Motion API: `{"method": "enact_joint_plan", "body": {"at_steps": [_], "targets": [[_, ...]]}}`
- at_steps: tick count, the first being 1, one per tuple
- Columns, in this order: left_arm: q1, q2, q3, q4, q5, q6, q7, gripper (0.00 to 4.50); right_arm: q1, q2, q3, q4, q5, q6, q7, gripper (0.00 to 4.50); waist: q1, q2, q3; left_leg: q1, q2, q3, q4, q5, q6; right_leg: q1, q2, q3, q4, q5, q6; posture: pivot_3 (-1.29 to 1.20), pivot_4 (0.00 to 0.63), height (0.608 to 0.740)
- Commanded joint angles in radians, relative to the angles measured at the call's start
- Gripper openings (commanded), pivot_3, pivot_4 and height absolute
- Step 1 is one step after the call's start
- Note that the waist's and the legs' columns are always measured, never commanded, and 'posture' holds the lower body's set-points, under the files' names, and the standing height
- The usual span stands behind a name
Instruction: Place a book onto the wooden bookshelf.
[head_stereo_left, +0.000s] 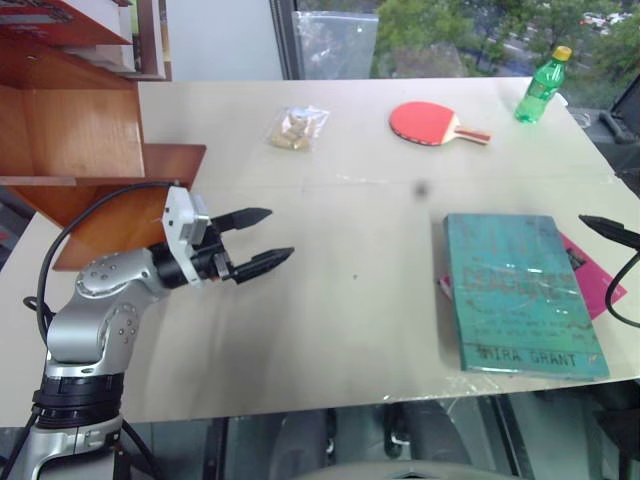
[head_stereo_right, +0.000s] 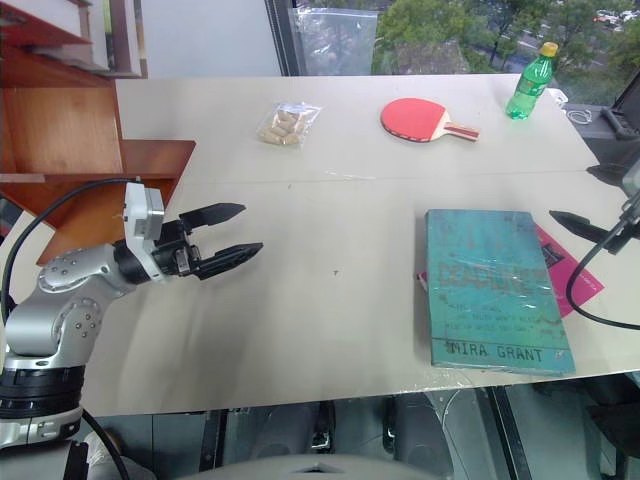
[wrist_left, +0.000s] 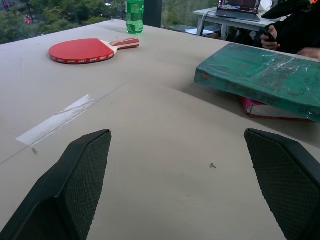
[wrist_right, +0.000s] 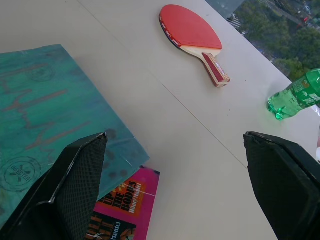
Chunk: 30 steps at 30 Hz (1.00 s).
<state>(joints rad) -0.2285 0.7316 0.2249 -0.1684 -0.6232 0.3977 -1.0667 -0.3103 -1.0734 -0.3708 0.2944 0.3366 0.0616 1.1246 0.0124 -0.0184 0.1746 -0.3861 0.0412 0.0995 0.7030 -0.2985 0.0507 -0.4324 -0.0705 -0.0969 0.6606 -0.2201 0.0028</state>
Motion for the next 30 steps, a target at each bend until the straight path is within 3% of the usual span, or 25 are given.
{"method": "enact_joint_plan", "body": {"at_steps": [1, 4, 8, 12, 14, 20, 24, 30], "targets": [[0.010, 0.015, 0.014, -0.079, -0.036, -0.003, -0.026, 4.46, -0.001, -0.032, -0.025, 0.005, -0.050, -0.017, -0.064, 4.45, 0.000, 0.000, 0.000, 0.000, 0.000, 0.000, 0.000, 0.000, 0.000, 0.000, 0.000, 0.000, 0.000, 0.000, 0.000, 0.00, 0.150, 0.740], [0.018, 0.006, -0.004, -0.143, -0.085, 0.007, -0.069, 4.46, -0.003, -0.051, 0.019, 0.054, -0.145, 0.029, -0.153, 4.45, 0.002, 0.000, 0.000, 0.000, 0.000, 0.000, 0.000, 0.000, 0.000, 0.000, -0.001, 0.000, 0.000, 0.000, 0.000, 0.00, 0.150, 0.740], [0.034, 0.015, -0.026, -0.197, -0.108, 0.014, -0.111, 4.50, 0.047, -0.110, 0.041, 0.077, -0.233, 0.088, -0.196, 2.68, 0.003, 0.002, 0.001, 0.000, 0.000, 0.000, 0.000, 0.000, 0.000, 0.000, -0.001, 0.000, 0.000, 0.000, -0.001, 0.00, 0.150, 0.740], [0.049, 0.018, -0.049, -0.225, -0.099, 0.007, -0.125, 4.50, 0.218, -0.154, 0.028, -0.002, -0.302, 0.204, -0.210, 0.68, 0.001, 0.003, 0.001, 0.000, 0.000, 0.000, 0.000, 0.000, 0.000, 0.000, 0.000, 0.000, 0.000, -0.001, 0.001, 0.00, 0.150, 0.740], [0.050, 0.013, -0.053, -0.230, -0.097, 0.007, -0.118, 4.50, 0.291, -0.157, 0.007, -0.055, -0.302, 0.275, -0.199, 0.04, 0.002, 0.003, 0.000, 0.001, 0.000, 0.001, -0.001, 0.000, 0.000, 0.000, 0.000, 0.001, 0.000, -0.001, 0.001, 0.00, 0.150, 0.740], [0.042, 0.002, -0.067, -0.213, -0.083, -0.008, -0.103, 4.50, 0.432, -0.154, 0.034, -0.203, -0.306, 0.446, -0.165, 0.04, -0.001, 0.004, 0.000, 0.003, 0.000, 0.003, -0.001, 0.000, 0.000, 0.001, 0.001, 0.003, 0.000, -0.002, 0.002, 0.00, 0.150, 0.740], [0.048, 0.000, -0.065, -0.218, -0.087, -0.008, -0.091, 4.50, 0.422, -0.076, 0.049, -0.342, -0.206, 0.561, -0.137, 0.04, -0.001, 0.004, 0.000, 0.003, 0.001, 0.002, -0.001, 0.000, 0.000, 0.001, 0.002, 0.003, 0.000, -0.002, 0.002, 0.00, 0.150, 0.740], [0.069, -0.004, -0.063, -0.224, -0.092, -0.005, -0.073, 4.50, 0.349, 0.039, 0.100, -0.456, -0.114, 0.586, -0.146, 0.04, 0.000, 0.003, 0.001, 0.002, 0.000, 0.002, -0.001, 0.000, 0.000, 0.001, 0.002, 0.003, 0.000, -0.002, 0.002, 0.00, 0.150, 0.740]]}}
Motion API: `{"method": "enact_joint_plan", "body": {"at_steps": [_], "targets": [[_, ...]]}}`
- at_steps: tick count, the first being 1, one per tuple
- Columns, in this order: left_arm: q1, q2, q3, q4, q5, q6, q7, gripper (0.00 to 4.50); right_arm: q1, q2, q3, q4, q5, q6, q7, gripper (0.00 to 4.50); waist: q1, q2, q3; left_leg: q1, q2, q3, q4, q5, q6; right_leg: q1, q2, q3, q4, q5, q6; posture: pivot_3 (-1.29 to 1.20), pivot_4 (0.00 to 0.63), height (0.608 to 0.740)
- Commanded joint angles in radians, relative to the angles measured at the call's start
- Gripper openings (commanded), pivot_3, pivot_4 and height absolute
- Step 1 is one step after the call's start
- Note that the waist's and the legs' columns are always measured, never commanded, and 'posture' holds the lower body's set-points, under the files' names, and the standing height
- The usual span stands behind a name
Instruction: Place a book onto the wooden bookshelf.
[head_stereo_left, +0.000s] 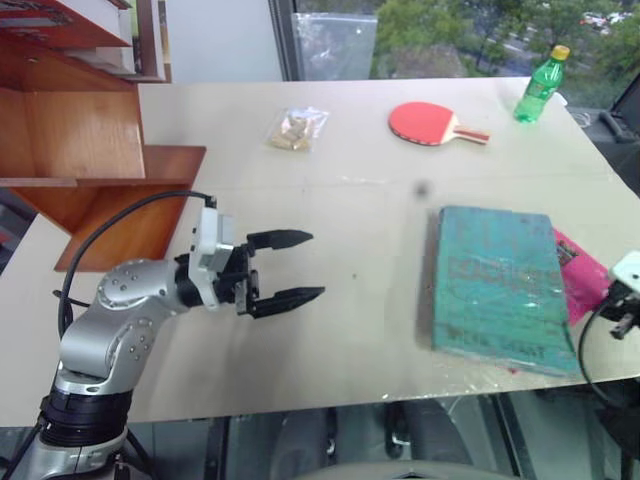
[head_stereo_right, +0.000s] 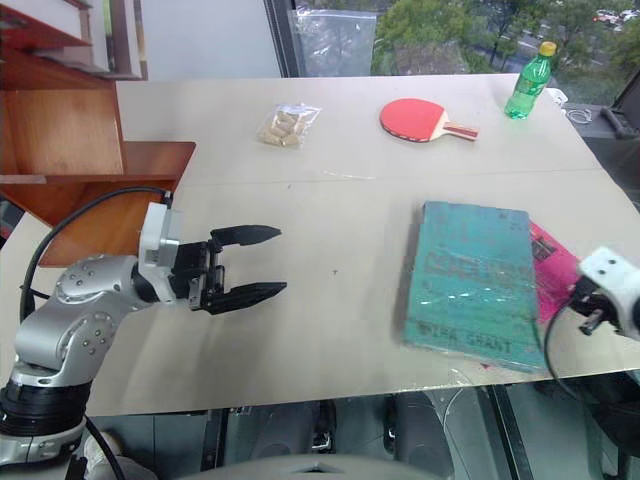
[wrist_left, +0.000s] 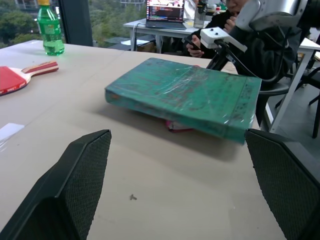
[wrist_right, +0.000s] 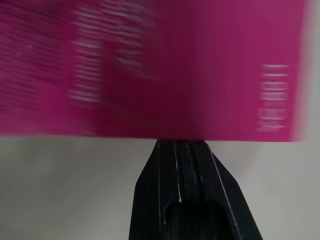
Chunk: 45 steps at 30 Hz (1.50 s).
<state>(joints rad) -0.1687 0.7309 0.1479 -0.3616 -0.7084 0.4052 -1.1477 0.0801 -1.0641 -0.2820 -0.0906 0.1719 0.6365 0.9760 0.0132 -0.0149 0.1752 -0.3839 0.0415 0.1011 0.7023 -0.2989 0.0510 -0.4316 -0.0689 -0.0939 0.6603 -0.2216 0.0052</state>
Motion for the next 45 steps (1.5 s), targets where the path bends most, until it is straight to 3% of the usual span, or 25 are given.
{"method": "enact_joint_plan", "body": {"at_steps": [1, 6, 13, 20, 23, 31, 38, 42, 45], "targets": [[0.012, -0.004, 0.014, -0.028, -0.006, -0.014, 0.009, 4.50, -0.057, 0.049, 0.033, -0.098, 0.064, 0.025, 0.000, 0.04, -0.001, -0.001, 0.000, 0.000, 0.000, 0.000, 0.000, 0.000, 0.000, 0.000, 0.000, 0.000, 0.000, 0.000, 0.000, 0.00, 0.150, 0.740], [0.021, 0.002, 0.021, -0.004, 0.006, -0.024, 0.009, 4.50, -0.165, 0.150, 0.144, -0.170, 0.087, 0.045, -0.037, 0.04, -0.003, -0.001, 0.000, 0.000, 0.001, -0.001, 0.000, 0.000, 0.000, 0.000, 0.001, 0.000, 0.000, 0.000, 0.000, 0.00, 0.150, 0.740], [0.065, 0.027, 0.057, 0.023, 0.017, -0.022, 0.008, 4.50, -0.339, 0.283, 0.303, -0.116, 0.066, 0.014, -0.073, 0.04, -0.001, -0.002, 0.001, -0.002, -0.001, -0.002, 0.000, 0.000, 0.000, -0.001, 0.000, -0.002, 0.000, 0.000, -0.001, 0.00, 0.150, 0.740], [0.134, 0.065, 0.127, 0.050, 0.008, -0.016, 0.005, 4.50, -0.227, 0.233, 0.160, -0.153, 0.101, -0.157, -0.031, 0.04, 0.008, -0.001, 0.001, -0.004, -0.001, -0.004, -0.001, 0.000, 0.000, -0.001, -0.001, -0.005, -0.002, 0.000, -0.001, 0.00, 0.150, 0.740], [0.140, 0.067, 0.132, 0.060, 0.010, -0.019, -0.002, 4.50, -0.108, 0.200, 0.036, -0.240, 0.146, -0.189, -0.003, 0.78, 0.011, -0.002, 0.001, -0.006, -0.002, -0.005, -0.001, 0.000, 0.001, -0.001, -0.002, -0.007, -0.003, 0.000, 0.000, 0.00, 0.150, 0.740], [0.089, 0.063, 0.136, 0.139, -0.028, 0.111, 0.066, 4.50, 0.050, 0.219, -0.211, -0.531, 0.339, -0.156, -0.001, 4.43, 0.000, -0.001, 0.001, -0.003, 0.001, -0.004, -0.001, 0.000, 0.000, -0.001, -0.001, -0.004, -0.001, -0.001, 0.000, 0.00, 0.150, 0.740], [-0.073, 0.094, 0.087, 0.236, -0.218, 0.600, 0.186, 4.50, 0.104, 0.214, -0.215, -0.696, 0.394, -0.183, -0.012, 4.43, 0.004, -0.003, 0.001, -0.003, -0.001, -0.005, -0.001, -0.001, 0.001, 0.000, -0.002, -0.005, -0.001, 0.000, 0.001, 0.00, 0.150, 0.740], [-0.267, 0.020, 0.048, 0.425, -0.256, 0.830, 0.275, 4.50, 0.101, 0.222, -0.197, -0.746, 0.393, -0.215, -0.029, 4.43, 0.006, -0.004, 0.001, -0.003, -0.002, -0.005, -0.001, 0.000, 0.001, 0.000, -0.001, -0.005, -0.001, 0.000, 0.001, 0.00, 0.150, 0.740], [-0.364, -0.049, 0.026, 0.517, -0.248, 0.907, 0.312, 4.50, 0.091, 0.235, -0.194, -0.787, 0.437, -0.203, -0.057, 4.43, 0.002, -0.005, 0.001, -0.002, -0.002, -0.006, 0.000, 0.000, 0.000, 0.001, -0.001, -0.005, 0.000, 0.000, 0.001, 0.00, 0.150, 0.740]]}}
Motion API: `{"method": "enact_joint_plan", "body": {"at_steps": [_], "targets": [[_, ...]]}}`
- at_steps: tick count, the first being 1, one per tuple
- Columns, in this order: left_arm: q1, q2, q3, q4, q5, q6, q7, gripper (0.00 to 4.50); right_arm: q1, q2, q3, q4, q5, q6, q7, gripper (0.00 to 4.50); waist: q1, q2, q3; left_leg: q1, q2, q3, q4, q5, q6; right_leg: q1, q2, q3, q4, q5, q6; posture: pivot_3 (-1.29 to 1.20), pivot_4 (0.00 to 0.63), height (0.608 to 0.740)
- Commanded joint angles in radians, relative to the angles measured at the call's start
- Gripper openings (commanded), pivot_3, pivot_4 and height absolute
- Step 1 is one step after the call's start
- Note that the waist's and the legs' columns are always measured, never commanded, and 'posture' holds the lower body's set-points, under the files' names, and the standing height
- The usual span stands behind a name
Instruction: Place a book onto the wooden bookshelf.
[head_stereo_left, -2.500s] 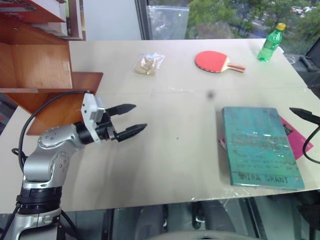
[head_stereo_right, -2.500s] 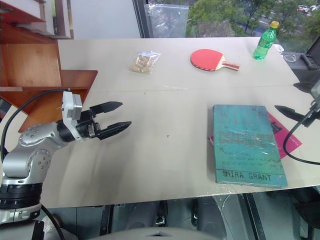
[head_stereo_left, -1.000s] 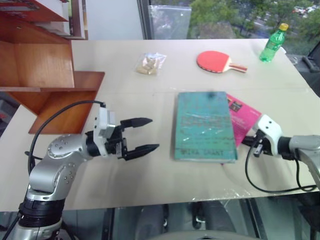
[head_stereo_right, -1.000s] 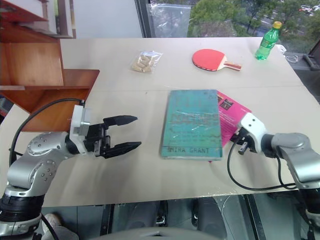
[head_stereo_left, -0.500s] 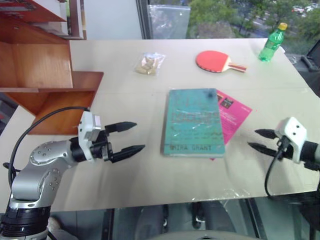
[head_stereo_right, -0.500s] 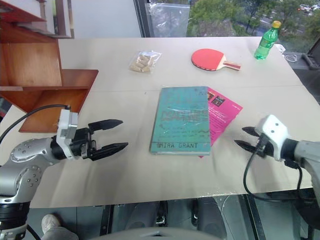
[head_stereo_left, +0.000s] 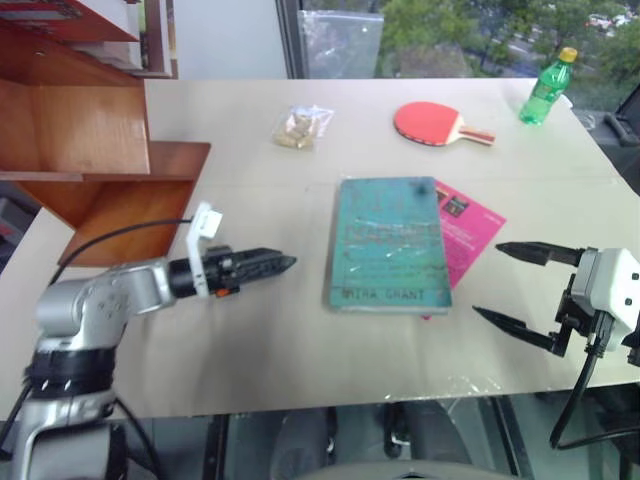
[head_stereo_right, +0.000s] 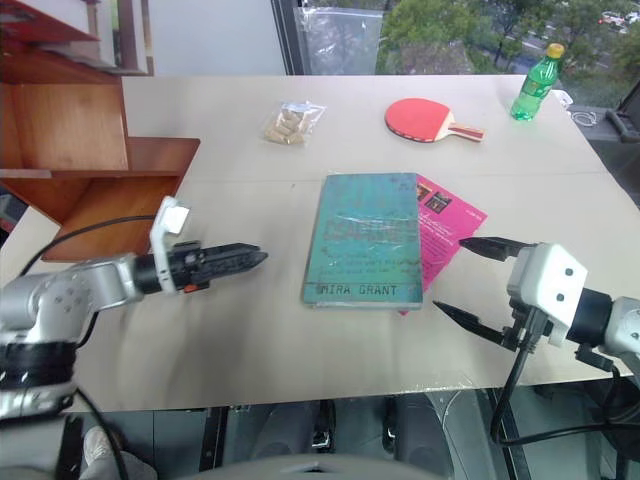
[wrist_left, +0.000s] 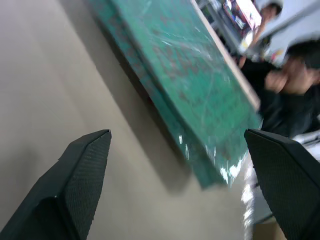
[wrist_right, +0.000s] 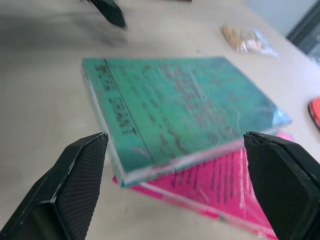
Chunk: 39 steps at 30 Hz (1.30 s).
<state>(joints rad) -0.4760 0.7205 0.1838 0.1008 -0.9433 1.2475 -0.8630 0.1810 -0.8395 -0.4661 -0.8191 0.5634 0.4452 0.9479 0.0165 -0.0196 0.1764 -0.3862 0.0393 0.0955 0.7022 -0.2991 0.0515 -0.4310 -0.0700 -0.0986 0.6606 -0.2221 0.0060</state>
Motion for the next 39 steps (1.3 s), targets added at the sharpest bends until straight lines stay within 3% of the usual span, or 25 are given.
{"method": "enact_joint_plan", "body": {"at_steps": [1, 8, 14, 22, 25, 26, 29, 34, 39], "targets": [[-0.083, -0.061, -0.007, 0.086, -0.016, 0.086, 0.036, 4.50, -0.013, 0.014, -0.007, -0.071, 0.055, -0.012, -0.037, 4.43, -0.003, 0.000, 0.000, 0.000, 0.000, 0.000, 0.000, 0.000, 0.000, 0.000, 0.000, 0.000, 0.000, 0.000, 0.000, 0.00, 0.150, 0.740], [-0.219, -0.183, -0.052, 0.308, 0.076, 0.074, 0.050, 4.50, -0.046, 0.031, 0.043, -0.165, 0.128, 0.016, -0.139, 4.43, -0.002, -0.001, 0.000, 0.001, 0.000, 0.001, 0.000, 0.000, 0.000, 0.000, 0.000, 0.001, 0.000, 0.000, 0.000, 0.00, 0.150, 0.740], [-0.347, -0.313, -0.078, 0.541, 0.176, -0.037, 0.009, 4.50, -0.066, 0.029, 0.100, -0.198, 0.128, 0.029, -0.217, 4.43, 0.006, -0.003, -0.001, 0.000, -0.002, 0.000, 0.001, 0.000, 0.000, 0.001, -0.001, 0.000, 0.000, 0.000, 0.000, 0.00, 0.150, 0.740], [-0.474, -0.387, -0.082, 0.799, 0.286, -0.155, -0.083, 4.50, -0.041, 0.012, 0.086, -0.215, 0.136, 0.032, -0.243, 4.43, 0.001, -0.004, -0.002, 0.000, -0.002, 0.000, 0.001, 0.000, 0.000, 0.001, 0.000, 0.000, 0.000, 0.000, 0.000, 0.00, 0.150, 0.740], [-0.502, -0.396, -0.071, 0.866, 0.312, -0.178, -0.118, 3.83, -0.031, 0.007, 0.079, -0.222, 0.139, 0.034, -0.252, 4.50, -0.001, -0.004, -0.002, 0.000, -0.002, 0.000, 0.001, 0.000, 0.000, 0.001, 0.000, 0.000, 0.000, 0.000, 0.000, 0.00, 0.150, 0.740], [-0.509, -0.397, -0.068, 0.881, 0.320, -0.182, -0.128, 3.23, -0.027, 0.006, 0.076, -0.225, 0.140, 0.034, -0.254, 4.50, -0.001, -0.004, -0.002, 0.000, -0.002, 0.000, 0.001, 0.000, 0.000, 0.001, 0.000, 0.000, 0.000, 0.000, 0.000, 0.00, 0.150, 0.740], [-0.525, -0.384, -0.044, 0.914, 0.325, -0.166, -0.150, 2.25, -0.016, 0.003, 0.070, -0.228, 0.141, 0.031, -0.258, 4.50, -0.002, -0.004, -0.002, 0.000, -0.001, 0.000, 0.001, 0.000, 0.000, 0.000, 0.000, 0.000, 0.000, 0.000, 0.000, 0.00, 0.150, 0.740], [-0.523, -0.343, 0.009, 0.890, 0.309, -0.085, -0.170, 0.03, -0.012, -0.001, 0.077, -0.223, 0.136, 0.025, -0.265, 4.50, -0.005, -0.004, -0.002, 0.000, -0.001, 0.000, 0.001, 0.000, 0.000, 0.000, 0.000, 0.000, 0.000, 0.000, 0.000, 0.00, 0.150, 0.740], [-0.507, -0.298, 0.109, 0.771, 0.241, 0.054, -0.120, 0.03, -0.035, 0.002, 0.110, -0.202, 0.123, 0.017, -0.264, 4.50, -0.005, -0.005, -0.001, -0.001, -0.001, -0.001, 0.001, 0.000, 0.000, 0.000, 0.000, 0.000, 0.000, 0.000, 0.000, 0.00, 0.150, 0.740]]}}
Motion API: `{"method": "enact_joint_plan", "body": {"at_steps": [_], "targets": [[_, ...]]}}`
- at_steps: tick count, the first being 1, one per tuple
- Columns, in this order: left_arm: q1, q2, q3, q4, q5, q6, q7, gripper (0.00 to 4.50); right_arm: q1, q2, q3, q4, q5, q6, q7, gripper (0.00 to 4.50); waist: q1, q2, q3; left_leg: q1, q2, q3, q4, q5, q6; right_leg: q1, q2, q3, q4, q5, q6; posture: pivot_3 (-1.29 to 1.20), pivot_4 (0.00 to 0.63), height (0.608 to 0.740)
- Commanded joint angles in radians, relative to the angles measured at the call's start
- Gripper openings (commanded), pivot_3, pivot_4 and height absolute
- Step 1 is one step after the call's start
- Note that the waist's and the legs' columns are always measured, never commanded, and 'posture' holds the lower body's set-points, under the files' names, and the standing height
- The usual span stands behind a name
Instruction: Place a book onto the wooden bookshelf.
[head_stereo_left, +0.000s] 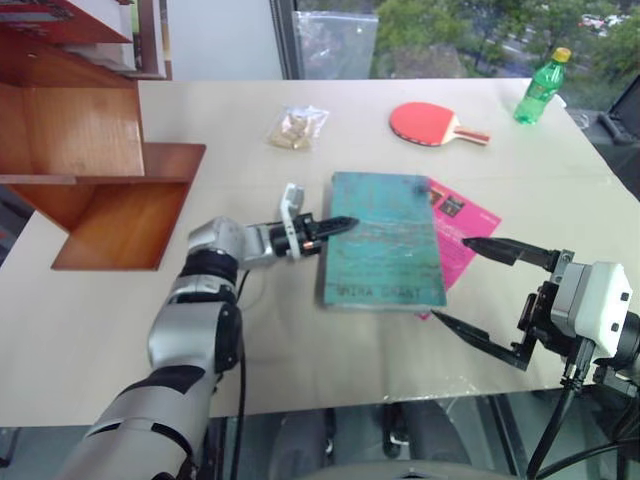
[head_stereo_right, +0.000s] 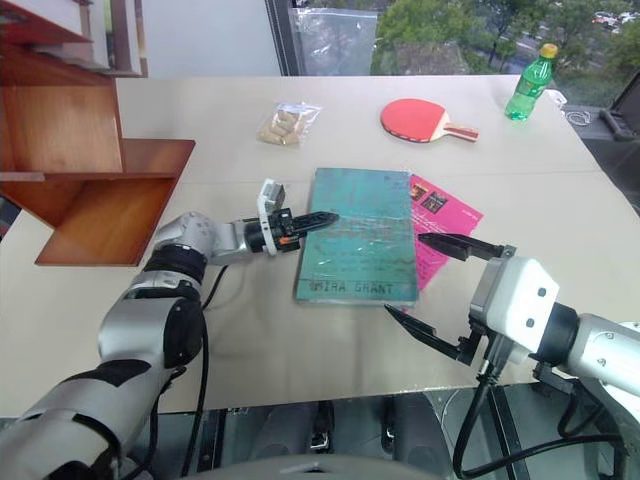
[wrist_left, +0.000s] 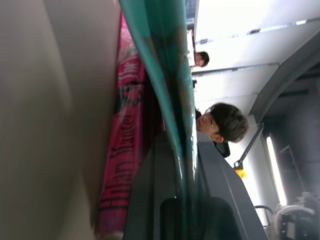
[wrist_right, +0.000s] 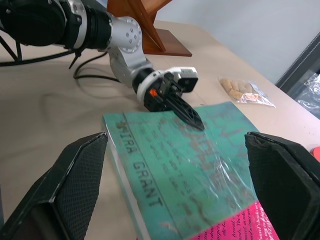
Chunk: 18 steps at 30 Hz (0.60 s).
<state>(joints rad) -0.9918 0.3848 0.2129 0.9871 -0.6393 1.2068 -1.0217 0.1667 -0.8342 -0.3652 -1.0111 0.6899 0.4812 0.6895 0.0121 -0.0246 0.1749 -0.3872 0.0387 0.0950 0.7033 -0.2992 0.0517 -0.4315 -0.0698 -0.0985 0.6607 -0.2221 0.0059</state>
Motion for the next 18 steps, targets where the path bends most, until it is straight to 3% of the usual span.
{"method": "enact_joint_plan", "body": {"at_steps": [1, 6, 8, 11, 15, 18], "targets": [[0.015, 0.045, 0.105, -0.145, -0.080, 0.128, 0.057, 0.03, -0.027, -0.002, 0.017, -0.003, -0.007, -0.021, -0.005, 4.50, -0.001, 0.000, 0.000, 0.000, 0.000, 0.000, 0.000, 0.000, 0.000, 0.000, 0.000, 0.000, 0.000, 0.000, 0.000, 0.00, 0.150, 0.740], [0.085, 0.044, 0.233, -0.448, -0.155, 0.217, 0.213, 0.03, -0.066, 0.006, 0.063, 0.035, -0.028, -0.040, 0.005, 4.50, 0.002, -0.001, 0.000, -0.002, 0.000, -0.001, 0.000, 0.000, 0.000, -0.001, -0.001, 0.000, 0.000, 0.001, -0.001, 0.00, 0.150, 0.740], [0.133, 0.028, 0.276, -0.675, -0.204, 0.199, 0.265, 0.03, -0.084, 0.012, 0.073, 0.053, -0.027, -0.051, 0.012, 4.50, 0.002, -0.001, 0.001, -0.003, 0.000, -0.002, 0.000, 0.000, 0.000, -0.001, -0.002, -0.001, -0.001, 0.001, -0.002, 0.00, 0.150, 0.740], [0.243, 0.070, 0.229, -1.075, -0.205, 0.045, 0.252, 0.03, -0.113, 0.021, 0.078, 0.091, -0.021, -0.074, 0.033, 4.50, 0.002, -0.001, 0.001, -0.004, 0.000, -0.003, 0.000, 0.000, 0.000, -0.001, -0.003, -0.001, -0.001, 0.002, -0.004, 0.00, 0.150, 0.740], [0.318, 0.249, 0.190, -1.338, -0.174, -0.131, 0.138, 0.03, -0.126, 0.022, 0.059, 0.149, -0.013, -0.113, 0.085, 4.50, 0.001, -0.001, 0.001, -0.002, 0.000, -0.003, 0.000, 0.000, -0.001, -0.001, -0.004, 0.000, -0.001, 0.002, -0.004, 0.00, 0.150, 0.740], [0.362, 0.426, 0.206, -1.444, -0.077, -0.385, -0.004, 0.03, -0.158, 0.026, 0.015, 0.210, 0.031, -0.140, 0.124, 4.50, 0.000, 0.000, 0.002, -0.001, 0.000, -0.002, 0.000, 0.000, -0.001, -0.001, -0.001, 0.000, -0.001, 0.002, -0.005, 0.00, 0.150, 0.740]]}}
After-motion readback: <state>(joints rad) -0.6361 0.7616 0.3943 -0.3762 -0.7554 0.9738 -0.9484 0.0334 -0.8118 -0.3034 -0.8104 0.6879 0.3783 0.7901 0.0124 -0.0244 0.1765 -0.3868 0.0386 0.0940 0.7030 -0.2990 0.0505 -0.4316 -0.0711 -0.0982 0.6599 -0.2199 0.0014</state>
